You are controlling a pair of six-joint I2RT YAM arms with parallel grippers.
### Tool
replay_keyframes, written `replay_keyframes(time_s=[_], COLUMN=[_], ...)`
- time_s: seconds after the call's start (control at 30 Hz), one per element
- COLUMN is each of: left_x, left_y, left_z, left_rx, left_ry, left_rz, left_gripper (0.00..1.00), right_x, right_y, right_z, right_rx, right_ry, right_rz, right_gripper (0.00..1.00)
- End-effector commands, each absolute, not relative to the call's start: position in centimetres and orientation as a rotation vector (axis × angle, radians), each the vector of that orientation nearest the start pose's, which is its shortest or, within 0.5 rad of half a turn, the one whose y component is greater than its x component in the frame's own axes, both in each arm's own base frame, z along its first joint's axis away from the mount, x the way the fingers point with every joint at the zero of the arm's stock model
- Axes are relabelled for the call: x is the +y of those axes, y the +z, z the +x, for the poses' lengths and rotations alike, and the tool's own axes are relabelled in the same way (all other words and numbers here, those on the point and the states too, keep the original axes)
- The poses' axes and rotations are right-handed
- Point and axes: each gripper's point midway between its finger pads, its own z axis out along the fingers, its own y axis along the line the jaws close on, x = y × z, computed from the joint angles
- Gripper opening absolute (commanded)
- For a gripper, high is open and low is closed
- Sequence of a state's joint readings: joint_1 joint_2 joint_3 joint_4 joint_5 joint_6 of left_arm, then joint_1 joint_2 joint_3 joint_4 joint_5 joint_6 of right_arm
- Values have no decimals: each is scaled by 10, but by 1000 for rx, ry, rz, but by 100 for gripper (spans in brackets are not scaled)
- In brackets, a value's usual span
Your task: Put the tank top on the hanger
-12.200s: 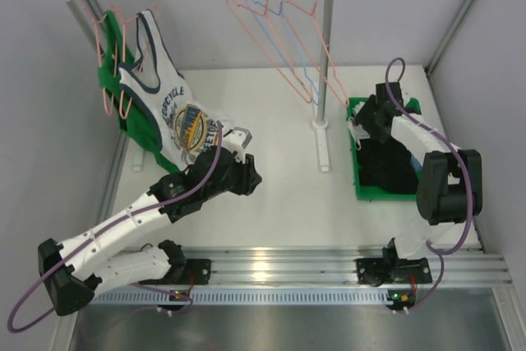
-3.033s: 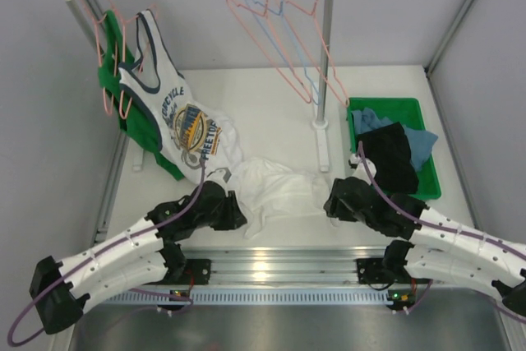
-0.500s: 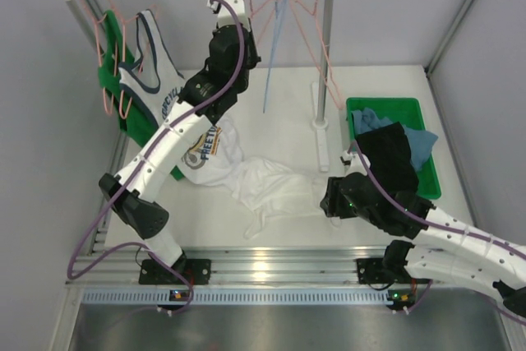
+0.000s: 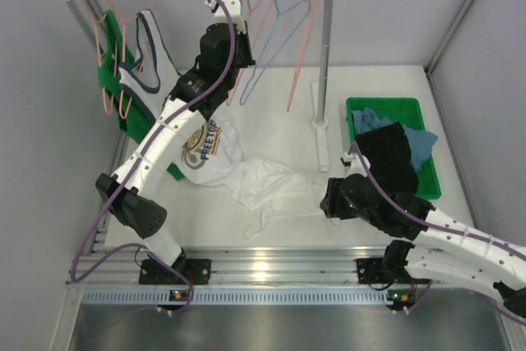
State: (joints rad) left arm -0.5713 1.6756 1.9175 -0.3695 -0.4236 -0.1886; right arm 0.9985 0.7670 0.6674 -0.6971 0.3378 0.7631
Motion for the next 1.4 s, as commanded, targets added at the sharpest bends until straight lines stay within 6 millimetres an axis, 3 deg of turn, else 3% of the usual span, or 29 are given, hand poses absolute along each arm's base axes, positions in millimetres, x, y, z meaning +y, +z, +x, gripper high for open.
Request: replay_keyframes(time_s=[0.0,0.3,0.63,0.8,1.23,1.37], left_x=[-216,-215,-213,-211,-200,-195], left_y=[445,442,447,448,489,492], left_z=[445,444,443,444,438,437], left_rx=[1645,1653,1633,1624,1493,1491], left_ry=[-283,-328,-314,-296,-282,-285], left_rz=[55,112,144,149,164,159], left_gripper=[27,26,13,0,0,0], right_x=[180,180,179,179,177,177], right_y=[136,134,132,132,130,128], right_z=[155,154,154,154,154,154], right_rx=[2344,2345,2353,2354,2360,2364], right_ry=[508,511,502,498,483,481], right_rz=[-86,-84,-85,-86,-84,-84], right_gripper=[51,51,50,50,50,50])
